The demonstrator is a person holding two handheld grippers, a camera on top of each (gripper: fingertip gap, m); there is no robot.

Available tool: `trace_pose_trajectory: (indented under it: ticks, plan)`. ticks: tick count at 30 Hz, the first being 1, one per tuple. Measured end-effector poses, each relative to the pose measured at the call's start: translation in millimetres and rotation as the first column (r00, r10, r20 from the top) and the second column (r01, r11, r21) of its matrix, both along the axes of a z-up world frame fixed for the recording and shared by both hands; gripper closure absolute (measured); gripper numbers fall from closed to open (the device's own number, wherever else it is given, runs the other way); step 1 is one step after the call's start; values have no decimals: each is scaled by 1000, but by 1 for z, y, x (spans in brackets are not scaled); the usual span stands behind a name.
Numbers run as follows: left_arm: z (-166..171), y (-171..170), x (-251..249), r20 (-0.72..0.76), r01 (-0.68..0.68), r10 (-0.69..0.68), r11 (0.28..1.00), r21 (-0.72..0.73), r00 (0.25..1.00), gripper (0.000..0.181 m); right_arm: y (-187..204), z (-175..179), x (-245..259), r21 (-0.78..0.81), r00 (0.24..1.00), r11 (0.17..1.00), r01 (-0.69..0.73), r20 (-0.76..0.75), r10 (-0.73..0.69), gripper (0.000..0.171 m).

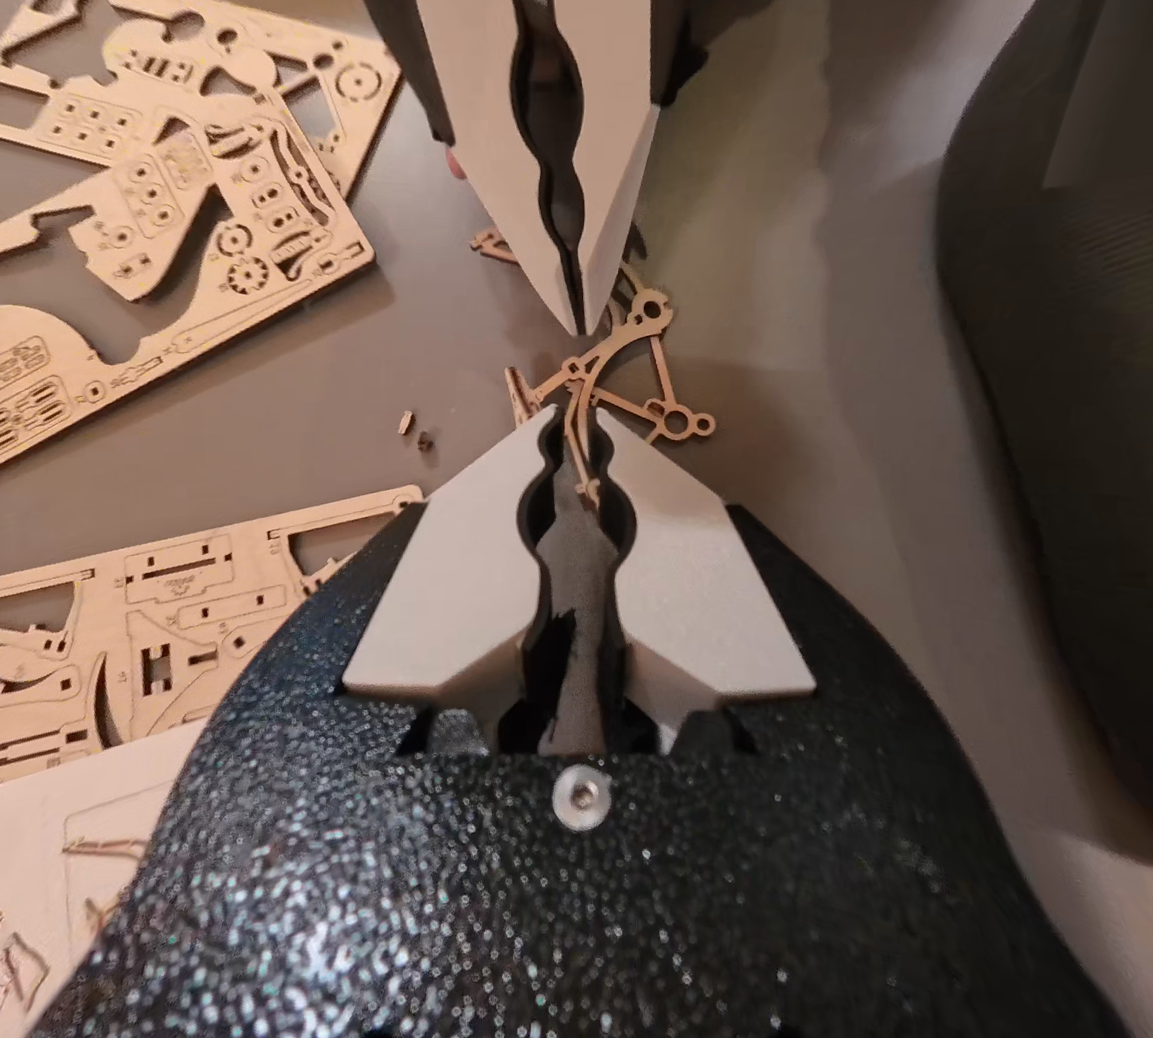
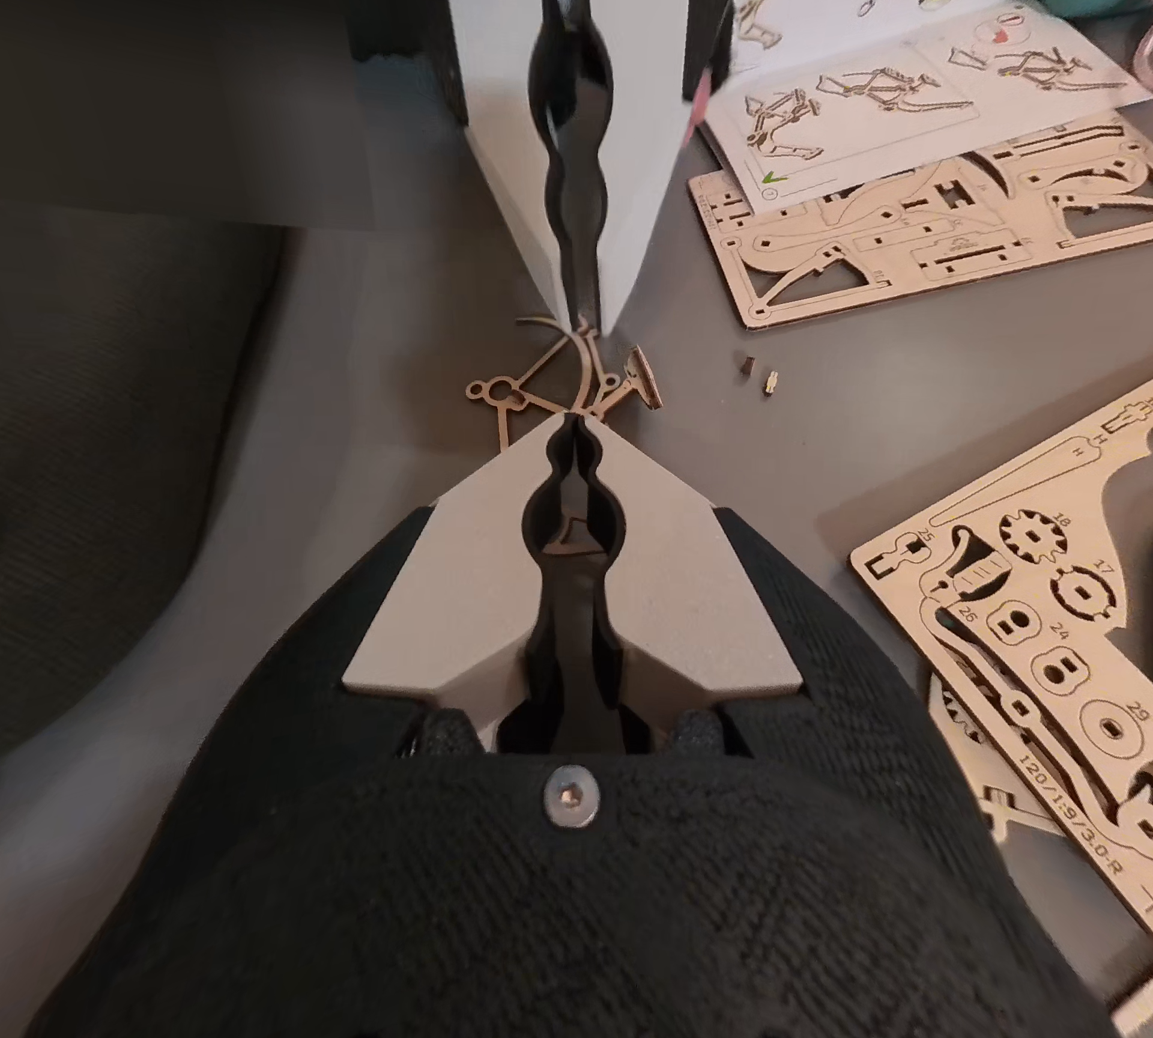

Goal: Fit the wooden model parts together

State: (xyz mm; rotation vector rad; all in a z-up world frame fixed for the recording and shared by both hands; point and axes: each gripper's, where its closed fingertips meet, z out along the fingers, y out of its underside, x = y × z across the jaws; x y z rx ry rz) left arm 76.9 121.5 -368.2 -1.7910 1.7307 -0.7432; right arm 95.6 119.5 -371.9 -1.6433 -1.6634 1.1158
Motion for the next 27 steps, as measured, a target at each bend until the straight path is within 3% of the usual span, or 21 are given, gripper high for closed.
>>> trace_pose_trajectory:
  ticks: [1,6,11,23,27]
  plan:
    - [4,0,-3,20,6,-6,1000,5,1000,177,1,1,0,12,1000,1000,7,-5,-7,171]
    - [6,-7,-15,100,27,-31,999,38,995,180,9,6,-6,149,998,987,59,-29,-56,171]
    - [-7,-10,-23,70,9,-15,996,87,997,181,2,4,-26,228,999,973,36,15,-41,171]
    - [-20,-10,-25,39,-3,2,1000,27,999,181,-2,-11,-35,225,992,974,-1,119,-27,171]
    - [-15,-5,-28,34,-16,13,998,67,999,181,10,17,-27,198,997,978,71,-15,-69,171]
